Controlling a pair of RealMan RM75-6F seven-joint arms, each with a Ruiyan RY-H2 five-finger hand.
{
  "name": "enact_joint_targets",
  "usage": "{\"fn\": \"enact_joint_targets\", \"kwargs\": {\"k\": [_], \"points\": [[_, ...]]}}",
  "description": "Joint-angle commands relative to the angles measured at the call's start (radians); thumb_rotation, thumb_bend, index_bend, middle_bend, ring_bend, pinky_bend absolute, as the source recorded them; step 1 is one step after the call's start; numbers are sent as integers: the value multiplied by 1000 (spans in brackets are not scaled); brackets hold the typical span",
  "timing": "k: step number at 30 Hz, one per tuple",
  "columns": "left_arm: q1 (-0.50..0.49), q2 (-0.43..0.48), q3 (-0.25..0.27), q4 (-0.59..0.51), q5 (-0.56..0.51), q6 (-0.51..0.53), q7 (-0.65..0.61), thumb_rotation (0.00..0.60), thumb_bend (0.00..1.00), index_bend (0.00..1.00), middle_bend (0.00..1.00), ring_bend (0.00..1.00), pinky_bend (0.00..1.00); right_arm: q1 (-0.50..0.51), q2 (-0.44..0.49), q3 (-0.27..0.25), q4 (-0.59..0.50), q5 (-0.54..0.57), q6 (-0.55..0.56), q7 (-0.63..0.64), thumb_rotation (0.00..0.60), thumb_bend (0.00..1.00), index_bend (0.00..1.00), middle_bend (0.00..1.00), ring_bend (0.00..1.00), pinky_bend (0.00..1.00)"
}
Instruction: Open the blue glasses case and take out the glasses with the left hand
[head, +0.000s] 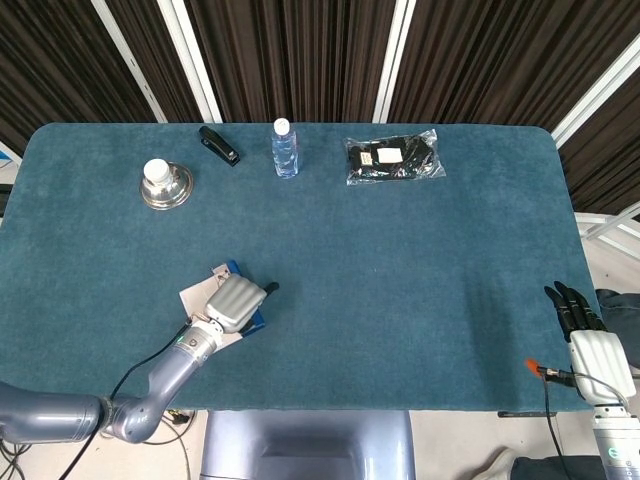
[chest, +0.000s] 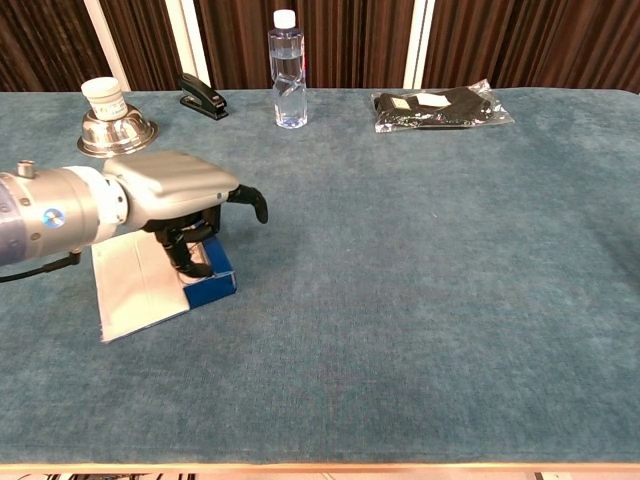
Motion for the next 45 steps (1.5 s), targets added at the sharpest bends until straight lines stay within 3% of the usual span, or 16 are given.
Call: {"fn": "enact_joint_targets", "kwargs": {"k": [1,29,45], "points": [[-10,-16,-10,23,-16,4,11,600,259,215,885,827,916,0,0,0,0,0,-1,0,600,51,0,0,0,225],[-90,-180,-122,289,-126,-7,10,600,283,239,888,832,921,0,2,-2,-2,5,-7,2,600,52,0,0,0,225],[-107,-198,-167,399,-191,-6,20,600,282,240,887,831,921,1,3,-2,-4,10,-12,-1,600,52,0,0,0,225]]}}
